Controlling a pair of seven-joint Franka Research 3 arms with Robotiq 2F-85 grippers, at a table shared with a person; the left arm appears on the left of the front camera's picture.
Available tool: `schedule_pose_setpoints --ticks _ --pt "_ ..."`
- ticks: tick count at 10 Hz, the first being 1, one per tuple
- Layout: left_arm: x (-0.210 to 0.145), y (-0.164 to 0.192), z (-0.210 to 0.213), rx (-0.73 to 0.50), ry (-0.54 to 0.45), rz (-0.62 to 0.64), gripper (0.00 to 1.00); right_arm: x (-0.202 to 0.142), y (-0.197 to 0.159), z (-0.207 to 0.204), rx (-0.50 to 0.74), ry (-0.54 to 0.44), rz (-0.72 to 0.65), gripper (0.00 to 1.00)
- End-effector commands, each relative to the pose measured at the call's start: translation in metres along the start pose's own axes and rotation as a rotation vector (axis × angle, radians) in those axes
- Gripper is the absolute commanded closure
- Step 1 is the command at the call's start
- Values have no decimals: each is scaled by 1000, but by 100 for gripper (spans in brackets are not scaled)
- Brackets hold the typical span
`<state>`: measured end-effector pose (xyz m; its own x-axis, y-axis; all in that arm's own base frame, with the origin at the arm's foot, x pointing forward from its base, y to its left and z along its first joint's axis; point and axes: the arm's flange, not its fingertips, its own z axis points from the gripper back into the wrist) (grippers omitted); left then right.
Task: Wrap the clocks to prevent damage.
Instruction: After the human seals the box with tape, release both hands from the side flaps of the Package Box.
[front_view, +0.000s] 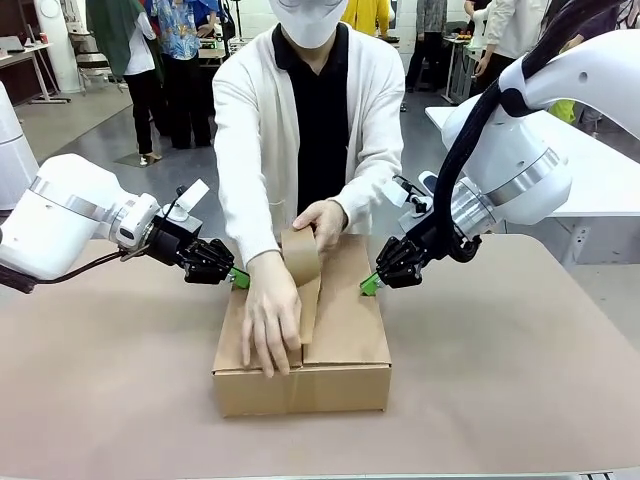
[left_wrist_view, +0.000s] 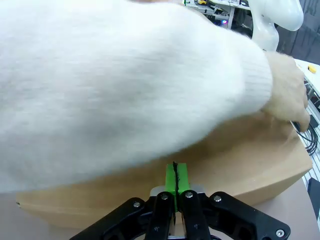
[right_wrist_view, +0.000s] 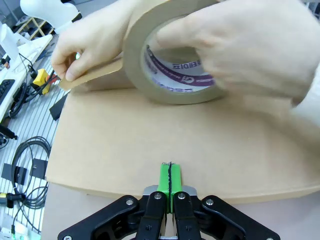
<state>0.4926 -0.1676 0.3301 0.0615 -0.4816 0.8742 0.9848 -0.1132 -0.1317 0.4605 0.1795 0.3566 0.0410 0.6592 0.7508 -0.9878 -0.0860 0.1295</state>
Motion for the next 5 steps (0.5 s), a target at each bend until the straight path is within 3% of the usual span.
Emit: schedule_pose_setpoints --ticks 1,5 --pt "-4 1 -1 -1 4 -3 100 -2 1 -4 -4 -4 -12 99" --pt "-4 1 -1 -1 4 -3 100 -2 1 -4 -4 -4 -12 99"
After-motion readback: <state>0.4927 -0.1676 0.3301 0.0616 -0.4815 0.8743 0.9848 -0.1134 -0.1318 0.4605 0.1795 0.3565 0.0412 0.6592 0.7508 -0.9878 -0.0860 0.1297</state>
